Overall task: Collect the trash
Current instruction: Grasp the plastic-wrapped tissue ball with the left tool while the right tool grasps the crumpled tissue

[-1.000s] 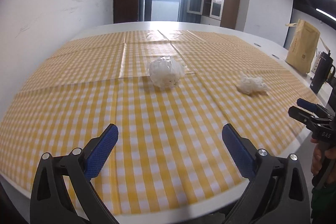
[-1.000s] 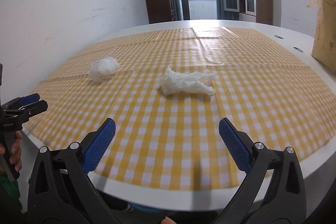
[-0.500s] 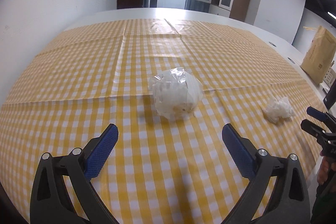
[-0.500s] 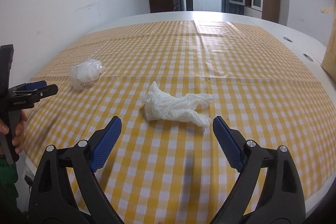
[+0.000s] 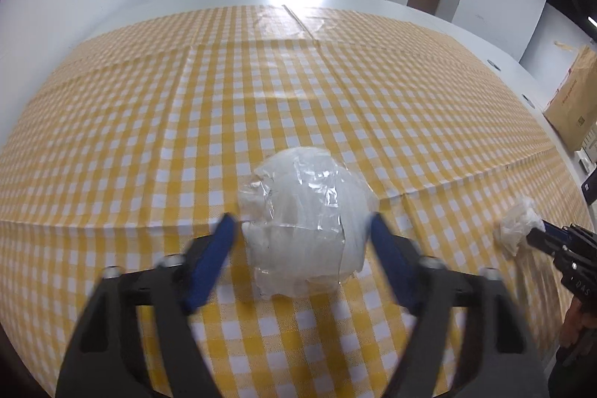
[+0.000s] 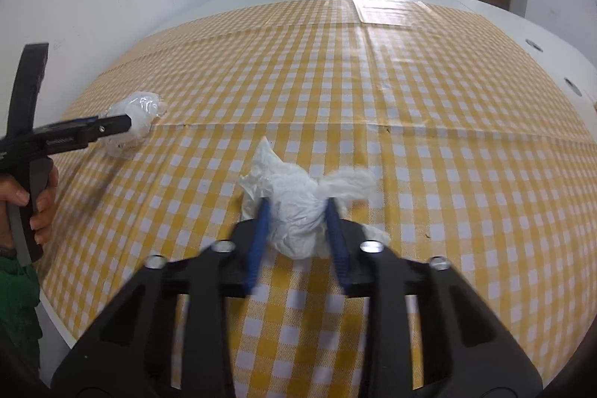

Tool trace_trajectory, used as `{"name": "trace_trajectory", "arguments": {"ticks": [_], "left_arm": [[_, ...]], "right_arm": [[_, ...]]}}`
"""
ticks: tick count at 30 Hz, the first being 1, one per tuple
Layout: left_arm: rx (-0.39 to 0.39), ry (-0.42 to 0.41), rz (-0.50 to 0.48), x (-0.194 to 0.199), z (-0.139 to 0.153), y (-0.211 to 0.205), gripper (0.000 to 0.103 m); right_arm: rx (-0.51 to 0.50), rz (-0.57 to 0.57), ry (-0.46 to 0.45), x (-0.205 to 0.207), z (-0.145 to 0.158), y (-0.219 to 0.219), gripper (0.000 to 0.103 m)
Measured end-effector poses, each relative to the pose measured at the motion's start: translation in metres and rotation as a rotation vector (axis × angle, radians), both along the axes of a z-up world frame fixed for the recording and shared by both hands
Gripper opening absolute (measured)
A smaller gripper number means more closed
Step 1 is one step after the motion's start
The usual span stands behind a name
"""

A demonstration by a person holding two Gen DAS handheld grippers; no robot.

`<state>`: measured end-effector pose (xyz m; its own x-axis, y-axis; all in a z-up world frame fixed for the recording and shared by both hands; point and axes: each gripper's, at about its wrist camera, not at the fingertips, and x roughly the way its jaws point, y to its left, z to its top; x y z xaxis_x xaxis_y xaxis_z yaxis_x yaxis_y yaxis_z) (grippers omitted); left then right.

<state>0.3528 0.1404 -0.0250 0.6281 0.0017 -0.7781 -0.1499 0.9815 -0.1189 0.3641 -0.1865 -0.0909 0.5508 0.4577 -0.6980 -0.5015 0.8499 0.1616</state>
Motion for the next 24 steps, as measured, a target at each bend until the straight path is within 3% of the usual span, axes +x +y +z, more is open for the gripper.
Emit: {"name": "trace_trajectory", "arguments": {"ticks": [6,19,24], "left_arm": [[-0.016,-0.073,-0.017,-0.023,0.011,-0.006,0.044],[-0.037,-0.222,-0.077,-0.097,0.059,-0.044,0.043],[-0.089,-0.277,-0.063,-0.153,0.047,-0.053,0.043]], "right_arm": [[0.015,0.030,-0.030,-0.019,0.006,-0.003,0.006],[0.093,0.054,-0.121,-0.094,0.044,-0.031,0.006],[0.131,0.081,-0.127,-0.133,0.036,-0.031,0.006]]}}
